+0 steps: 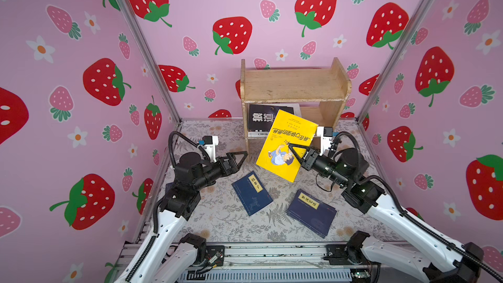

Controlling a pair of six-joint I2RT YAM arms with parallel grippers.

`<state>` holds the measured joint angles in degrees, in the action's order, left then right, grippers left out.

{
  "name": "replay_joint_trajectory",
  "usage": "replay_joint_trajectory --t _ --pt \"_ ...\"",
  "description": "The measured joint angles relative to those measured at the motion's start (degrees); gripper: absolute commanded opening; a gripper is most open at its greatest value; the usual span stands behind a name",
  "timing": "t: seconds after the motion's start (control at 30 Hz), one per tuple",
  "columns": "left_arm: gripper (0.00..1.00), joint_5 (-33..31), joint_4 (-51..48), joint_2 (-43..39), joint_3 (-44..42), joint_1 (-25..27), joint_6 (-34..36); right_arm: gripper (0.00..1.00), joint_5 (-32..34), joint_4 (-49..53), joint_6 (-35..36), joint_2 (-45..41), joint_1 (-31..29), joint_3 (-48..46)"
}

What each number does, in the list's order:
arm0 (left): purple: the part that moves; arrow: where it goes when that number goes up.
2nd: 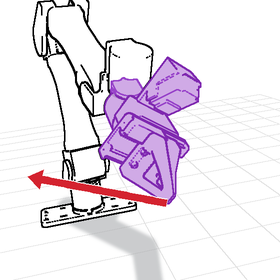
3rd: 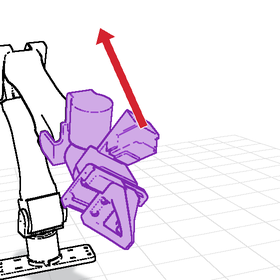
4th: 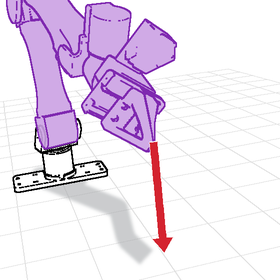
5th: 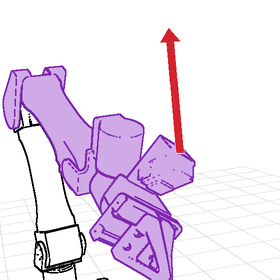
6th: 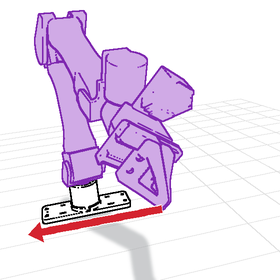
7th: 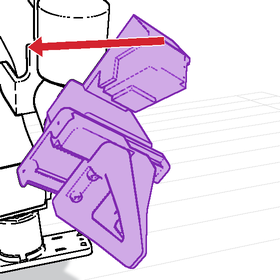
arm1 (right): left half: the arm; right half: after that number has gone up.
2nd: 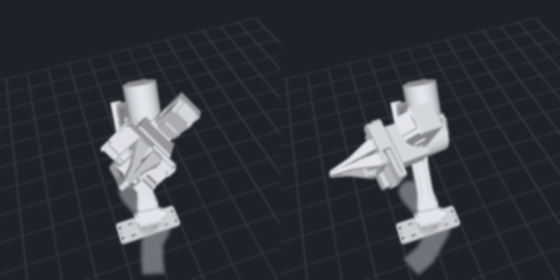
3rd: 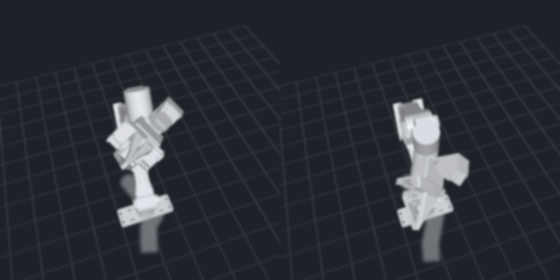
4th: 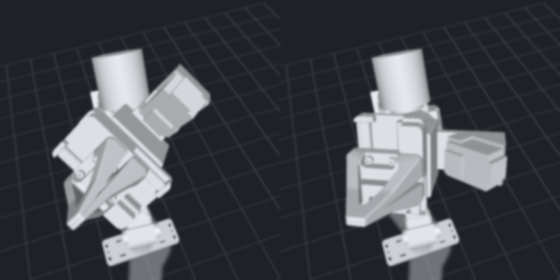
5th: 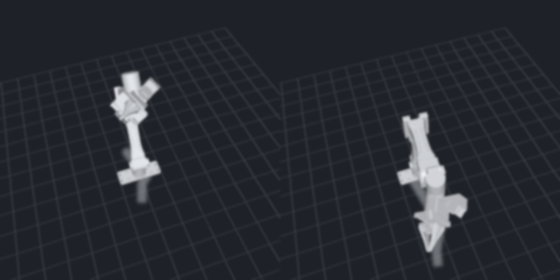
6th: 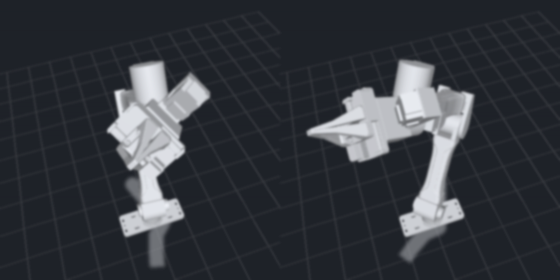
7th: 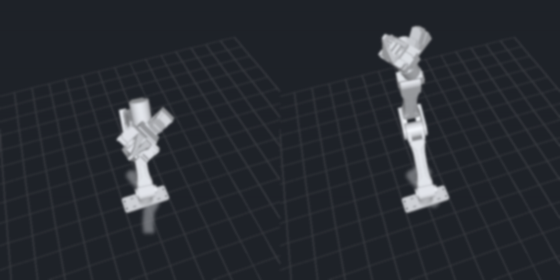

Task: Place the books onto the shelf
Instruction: 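Lift the yellow book upright with both grippers toward the shelf, then lower the yellow book toward the lower shelf tier with both grippers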

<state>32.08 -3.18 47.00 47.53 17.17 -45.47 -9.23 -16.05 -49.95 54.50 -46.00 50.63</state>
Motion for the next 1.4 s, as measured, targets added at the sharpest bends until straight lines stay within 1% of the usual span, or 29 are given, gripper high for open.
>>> replay_joint_trajectory --t 0.1,0.2,0.3,0.43,0.57,0.7,0.83,0.93,1.1,1.17,1.27,1.3,1.4 --pt "0.99 2.89 3.65 2.64 2.54 2.23 -1.18 0.01 4.52 -4.79 0.09 -0.04 0.00 0.13" --pt "0.99 4.35 7.13 6.60 5.46 6.25 -1.57 0.01 8.28 -10.05 -1.31 2.84 0.00 0.85" --pt "0.99 4.57 10.08 11.17 8.68 10.16 -1.62 0.00 10.93 -15.96 -4.02 6.86 0.00 1.29" --pt "0.99 3.58 13.53 16.74 12.66 13.22 -2.21 0.00 13.25 -21.24 -8.37 10.86 0.00 1.40" --pt "1.00 1.27 15.69 20.04 14.58 13.92 -3.28 0.00 15.17 -24.20 -11.23 11.76 0.00 1.40" --pt "0.99 -1.62 15.98 21.70 15.56 14.51 -3.89 0.00 16.74 -25.94 -12.04 11.13 0.00 1.81" --pt "0.95 -2.95 16.26 23.02 17.25 15.17 -4.09 0.00 17.07 -26.40 -12.52 9.57 0.00 2.58" --pt "0.90 -3.08 17.68 24.46 19.10 15.63 -4.68 0.00 17.18 -27.67 -13.75 7.96 0.00 2.40" --pt "0.88 -1.55 24.65 27.54 21.53 16.31 -8.33 0.00 17.62 -30.88 -15.63 6.21 0.02 1.62" --pt "0.84 -1.03 27.06 28.74 22.51 16.55 -9.70 0.00 17.64 -32.44 -16.61 6.19 0.04 1.18" --pt "0.70 -0.28 29.29 30.40 24.41 17.25 -11.34 0.00 17.57 -34.71 -18.36 6.25 0.04 0.17" --pt "0.65 0.00 29.90 30.97 25.22 17.66 -11.82 0.00 17.55 -35.56 -19.02 6.45 0.04 -0.04" --pt "0.44 0.44 30.73 31.82 27.06 18.78 -12.63 0.00 17.33 -37.75 -20.33 7.50 0.04 -0.20"
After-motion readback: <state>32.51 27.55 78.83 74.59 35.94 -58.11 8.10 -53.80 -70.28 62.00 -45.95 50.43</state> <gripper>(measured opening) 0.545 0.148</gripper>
